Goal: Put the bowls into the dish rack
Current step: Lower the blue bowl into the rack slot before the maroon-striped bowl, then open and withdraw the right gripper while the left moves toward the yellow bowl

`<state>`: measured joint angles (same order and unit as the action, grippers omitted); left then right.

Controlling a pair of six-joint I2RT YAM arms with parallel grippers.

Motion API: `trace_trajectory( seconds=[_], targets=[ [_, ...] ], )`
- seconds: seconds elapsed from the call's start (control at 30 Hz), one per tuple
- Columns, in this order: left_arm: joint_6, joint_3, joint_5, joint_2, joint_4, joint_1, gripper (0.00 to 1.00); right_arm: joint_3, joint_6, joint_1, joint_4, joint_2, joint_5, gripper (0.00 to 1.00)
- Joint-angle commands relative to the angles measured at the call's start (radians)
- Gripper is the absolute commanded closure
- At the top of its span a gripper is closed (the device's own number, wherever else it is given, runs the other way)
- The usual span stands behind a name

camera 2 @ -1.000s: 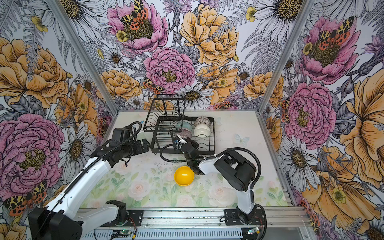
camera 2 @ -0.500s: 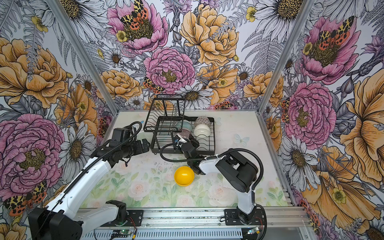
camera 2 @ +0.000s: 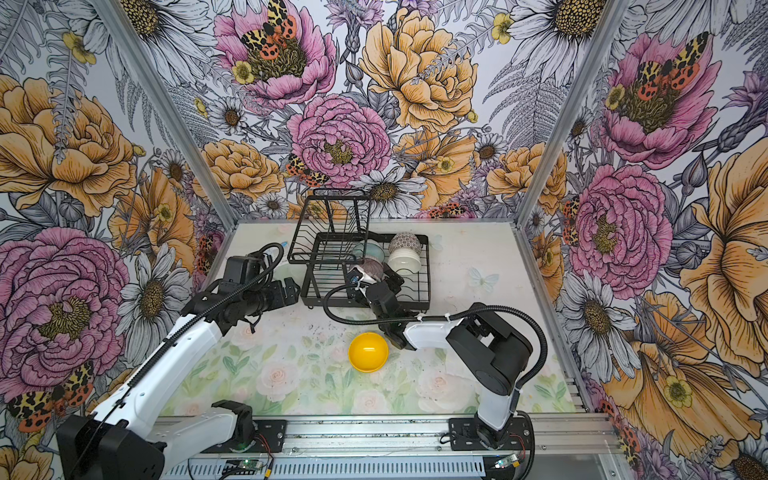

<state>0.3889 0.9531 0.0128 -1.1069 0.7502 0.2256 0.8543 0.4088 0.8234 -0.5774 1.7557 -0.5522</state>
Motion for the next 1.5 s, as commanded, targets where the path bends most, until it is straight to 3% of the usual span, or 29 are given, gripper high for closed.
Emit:
trace_trajectory(
  seconds=[0.0, 0.47, 0.87, 1.03, 1.23, 1.4, 1.47],
  targets=[
    [-0.019, -0.012, 0.017, 0.002, -0.032, -0.006, 0.01, -0.010, -0.054, -0.011, 0.049, -0.057, 0.023, 0.02],
    [-0.021, -0.021, 0.002, 0.025, -0.031, 0.015, 0.01, -0.030, -0.153, -0.025, 0.234, -0.180, 0.068, 0.00],
    [-0.008, -0.037, -0.013, 0.046, -0.023, 0.068, 0.01, -0.069, -0.287, -0.025, 0.499, -0.383, 0.107, 0.01],
    [0.030, -0.039, -0.038, 0.053, -0.007, 0.150, 0.01, -0.091, -0.368, -0.024, 0.637, -0.511, 0.127, 0.01],
    [0.092, -0.068, -0.065, 0.046, 0.004, 0.269, 0.01, -0.064, -0.563, -0.096, 0.830, -0.626, 0.270, 0.01],
    [0.140, -0.094, -0.074, 0.038, 0.002, 0.345, 0.01, -0.063, -0.656, -0.111, 0.942, -0.721, 0.240, 0.00],
    [0.149, -0.093, -0.079, 0.028, 0.002, 0.378, 0.01, -0.056, -0.682, -0.137, 0.997, -0.745, 0.280, 0.01]
  ],
)
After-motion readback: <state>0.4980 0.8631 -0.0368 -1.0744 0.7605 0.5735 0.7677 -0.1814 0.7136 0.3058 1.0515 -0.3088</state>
